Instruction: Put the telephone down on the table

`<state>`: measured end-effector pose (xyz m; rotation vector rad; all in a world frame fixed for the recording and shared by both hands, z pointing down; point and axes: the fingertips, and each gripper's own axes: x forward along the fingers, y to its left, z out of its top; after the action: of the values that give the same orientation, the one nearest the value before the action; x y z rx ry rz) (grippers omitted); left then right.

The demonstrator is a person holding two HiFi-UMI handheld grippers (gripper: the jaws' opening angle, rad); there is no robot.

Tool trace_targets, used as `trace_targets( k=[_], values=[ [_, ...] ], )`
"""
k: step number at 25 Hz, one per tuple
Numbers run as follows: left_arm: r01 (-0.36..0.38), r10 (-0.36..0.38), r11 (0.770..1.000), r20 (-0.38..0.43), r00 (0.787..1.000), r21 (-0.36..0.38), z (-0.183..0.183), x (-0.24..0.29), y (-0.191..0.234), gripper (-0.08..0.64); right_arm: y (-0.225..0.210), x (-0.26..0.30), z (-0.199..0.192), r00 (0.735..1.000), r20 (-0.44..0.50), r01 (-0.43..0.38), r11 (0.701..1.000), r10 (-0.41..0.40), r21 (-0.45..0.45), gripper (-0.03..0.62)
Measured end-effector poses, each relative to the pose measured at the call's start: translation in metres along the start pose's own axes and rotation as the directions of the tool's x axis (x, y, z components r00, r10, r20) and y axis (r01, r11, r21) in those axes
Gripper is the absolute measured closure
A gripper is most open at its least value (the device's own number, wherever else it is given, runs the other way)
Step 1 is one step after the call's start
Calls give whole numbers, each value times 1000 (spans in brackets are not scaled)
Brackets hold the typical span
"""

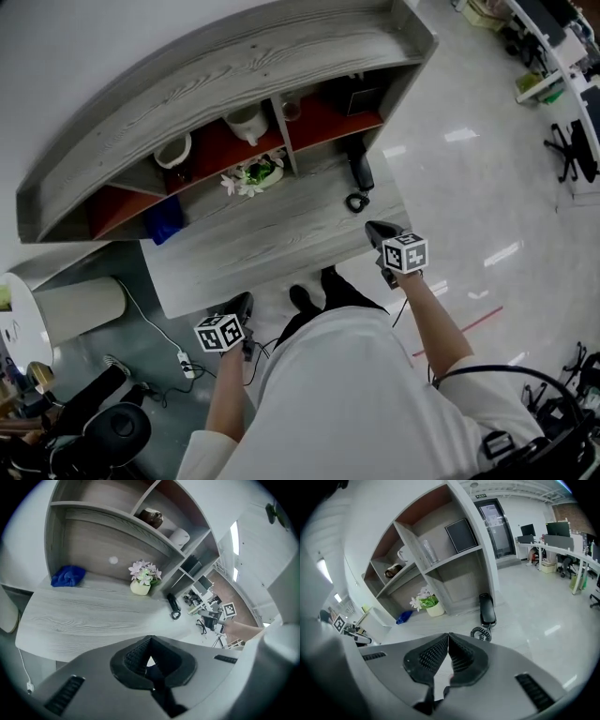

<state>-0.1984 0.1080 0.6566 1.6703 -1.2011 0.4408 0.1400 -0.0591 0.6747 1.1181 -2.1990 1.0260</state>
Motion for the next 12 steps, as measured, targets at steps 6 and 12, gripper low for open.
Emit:
trace_targets(
  k=[6, 12],
  values=[
    [33, -36, 991, 21, 999, 129, -9, -30, -3, 549, 51, -33, -8, 997, 79, 11, 1000, -12, 9, 574],
    [65, -81, 974, 66, 995, 218, -12, -61, -3, 549, 90, -63, -21, 989, 136, 62, 998, -61, -4, 572]
  ],
)
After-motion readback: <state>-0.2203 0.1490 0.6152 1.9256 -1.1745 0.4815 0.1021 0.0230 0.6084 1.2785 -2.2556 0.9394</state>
